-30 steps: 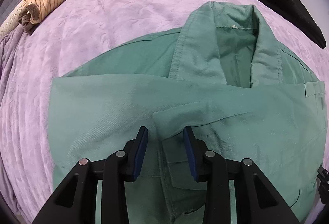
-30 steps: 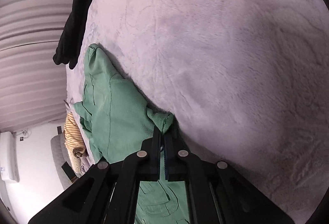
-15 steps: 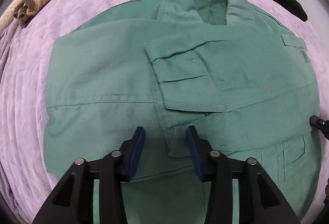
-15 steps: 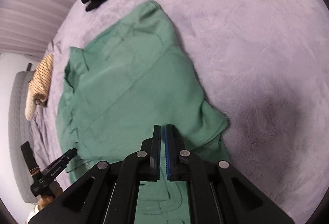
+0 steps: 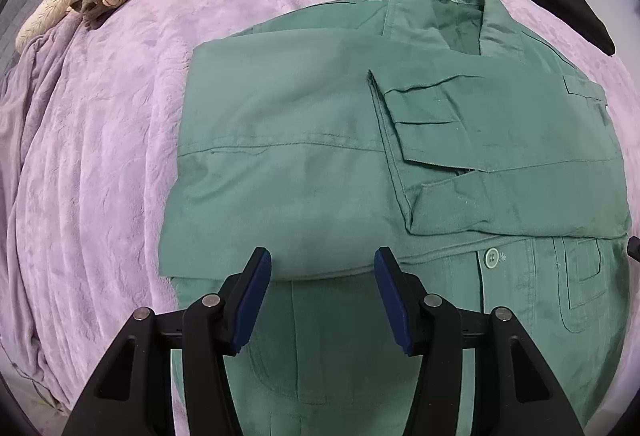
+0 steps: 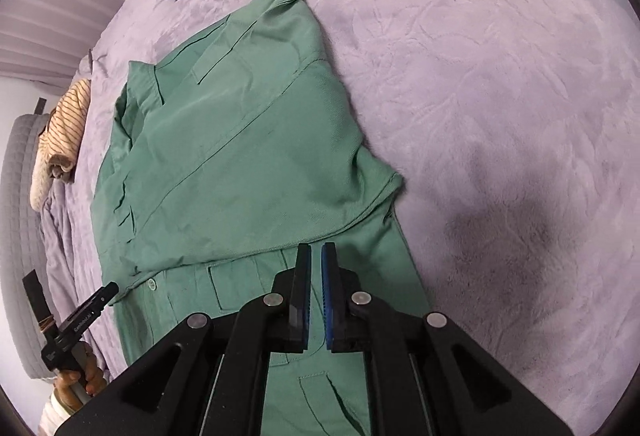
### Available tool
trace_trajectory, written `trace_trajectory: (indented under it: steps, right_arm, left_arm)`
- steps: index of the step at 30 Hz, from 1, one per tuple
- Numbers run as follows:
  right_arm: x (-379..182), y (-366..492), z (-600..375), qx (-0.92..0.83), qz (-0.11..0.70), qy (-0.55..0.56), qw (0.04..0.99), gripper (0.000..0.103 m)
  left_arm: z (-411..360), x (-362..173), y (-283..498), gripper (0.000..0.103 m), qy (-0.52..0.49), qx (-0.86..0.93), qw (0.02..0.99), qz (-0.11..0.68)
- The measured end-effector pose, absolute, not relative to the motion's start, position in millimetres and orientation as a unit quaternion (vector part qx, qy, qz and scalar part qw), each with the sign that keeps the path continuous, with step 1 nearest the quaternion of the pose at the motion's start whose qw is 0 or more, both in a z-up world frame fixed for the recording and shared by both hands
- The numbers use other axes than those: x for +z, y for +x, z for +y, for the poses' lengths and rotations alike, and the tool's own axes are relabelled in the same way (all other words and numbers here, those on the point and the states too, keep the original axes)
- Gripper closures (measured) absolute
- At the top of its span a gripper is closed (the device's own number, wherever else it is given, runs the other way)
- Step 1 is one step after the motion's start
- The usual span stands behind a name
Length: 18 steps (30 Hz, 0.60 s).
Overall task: Fold large clothes
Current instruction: 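Smooth the folded sleeve flat with the left gripper while the right gripper releases, then move both open grippers over the jacket to its hem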
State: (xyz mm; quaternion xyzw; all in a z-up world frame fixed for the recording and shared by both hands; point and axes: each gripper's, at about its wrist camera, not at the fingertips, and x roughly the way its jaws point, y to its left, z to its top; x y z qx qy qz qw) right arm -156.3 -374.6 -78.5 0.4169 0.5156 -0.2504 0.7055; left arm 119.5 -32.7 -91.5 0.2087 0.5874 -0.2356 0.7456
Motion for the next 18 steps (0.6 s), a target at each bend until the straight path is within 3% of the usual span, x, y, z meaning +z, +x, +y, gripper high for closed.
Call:
trace_trajectory:
  steps: [1,2,3,4,5,13,16,17,18]
  right_arm:
    - [-76,-156,-371,-0.249,0.516,0.415,0.706,0.080]
    - [-74,-155,-367,-0.249,0.517,0.413,0.707,0.060]
    - [-72,-154,-364,-0.248,0.518,0.411,0.708,0.045]
    - [-69,-152,-360,-0.247,0.516,0.408,0.712,0.045]
    - [-67,-151,-356,-0.245,0.517,0.404,0.714,0.045]
    - [-46,-136,-337,-0.235,0.523,0.379,0.726,0.041]
    - [-38,-131,-330,-0.231,0.523,0.361,0.736,0.028]
    - [-34,-129,-326,-0.231,0.524,0.349,0.742,0.019]
    - [-29,-127,-323,-0.232,0.523,0.336,0.748,0.019]
  left_arm:
    - [-30,-89,117,0.047,0.207,-0.234,0.745,0.590]
    - [-27,-87,114,0.046,0.204,-0.233,0.745,0.590]
    - [-24,-85,112,0.037,0.201,-0.232,0.747,0.590]
    - [-22,-82,109,0.010,0.199,-0.228,0.750,0.589]
    - [-18,-77,106,0.000,0.196,-0.223,0.757,0.582]
    - [-13,-59,106,0.000,0.160,-0.225,0.759,0.589]
    - [-13,-58,107,0.000,0.162,-0.222,0.757,0.593]
    - [-12,-60,109,0.000,0.162,-0.220,0.756,0.595]
    - [-11,-61,109,0.000,0.161,-0.219,0.756,0.596]
